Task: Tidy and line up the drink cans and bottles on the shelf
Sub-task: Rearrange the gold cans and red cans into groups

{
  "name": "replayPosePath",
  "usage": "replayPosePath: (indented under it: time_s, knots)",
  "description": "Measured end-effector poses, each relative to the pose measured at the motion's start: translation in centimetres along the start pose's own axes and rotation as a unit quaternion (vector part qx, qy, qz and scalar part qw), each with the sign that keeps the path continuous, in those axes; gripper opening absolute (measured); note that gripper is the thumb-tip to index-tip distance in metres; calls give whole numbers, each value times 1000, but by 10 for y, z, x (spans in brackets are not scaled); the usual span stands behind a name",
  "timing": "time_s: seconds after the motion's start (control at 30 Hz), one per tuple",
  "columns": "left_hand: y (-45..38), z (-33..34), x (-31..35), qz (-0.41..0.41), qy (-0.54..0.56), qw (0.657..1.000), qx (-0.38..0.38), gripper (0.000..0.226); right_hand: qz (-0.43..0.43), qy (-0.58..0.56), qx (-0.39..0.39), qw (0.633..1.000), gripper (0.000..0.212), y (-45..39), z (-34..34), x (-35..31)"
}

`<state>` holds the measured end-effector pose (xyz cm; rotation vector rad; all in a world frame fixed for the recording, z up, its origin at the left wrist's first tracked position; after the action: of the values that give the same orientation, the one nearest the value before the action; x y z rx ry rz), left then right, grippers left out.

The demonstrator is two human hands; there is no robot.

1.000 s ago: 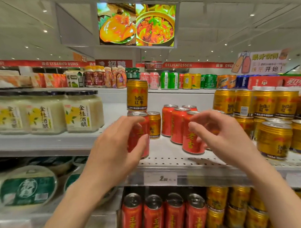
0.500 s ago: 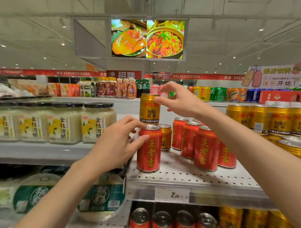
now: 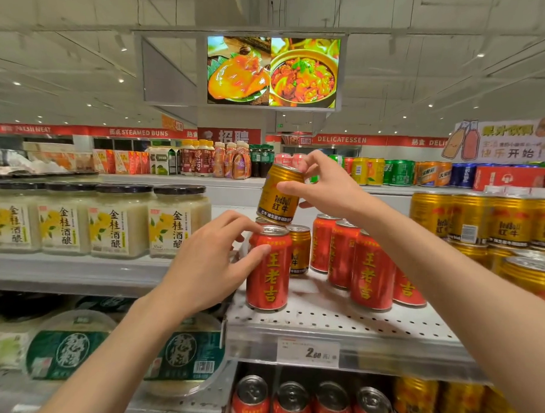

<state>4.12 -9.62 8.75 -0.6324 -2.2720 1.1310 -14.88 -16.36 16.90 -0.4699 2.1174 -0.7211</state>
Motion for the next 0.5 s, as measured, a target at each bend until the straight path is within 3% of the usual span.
replayPosePath:
  time_s: [0.17,0.33,0.5]
  knots:
    - [-4,-1,4,-36,13,999,35,42,23,-50,51,997,36,26,-31,1]
    - [-9,6,29,-15,55,997,44,63,35,-67,96,992,33,63,-58,-1]
    - [-5,16,59,17,113,993,41,48,74,-142,92,983,36,106,-73,8]
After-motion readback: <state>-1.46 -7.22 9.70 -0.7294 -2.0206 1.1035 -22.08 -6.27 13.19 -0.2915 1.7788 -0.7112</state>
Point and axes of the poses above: each hand's wrist, its own y-axis away from the middle knuckle, its own z-axis out of the palm, x = y × z, the point moved 5 cm from there along -y, towards the middle knuckle, and after that the axes turned 7 degrees about x, right-handed, at the moved point
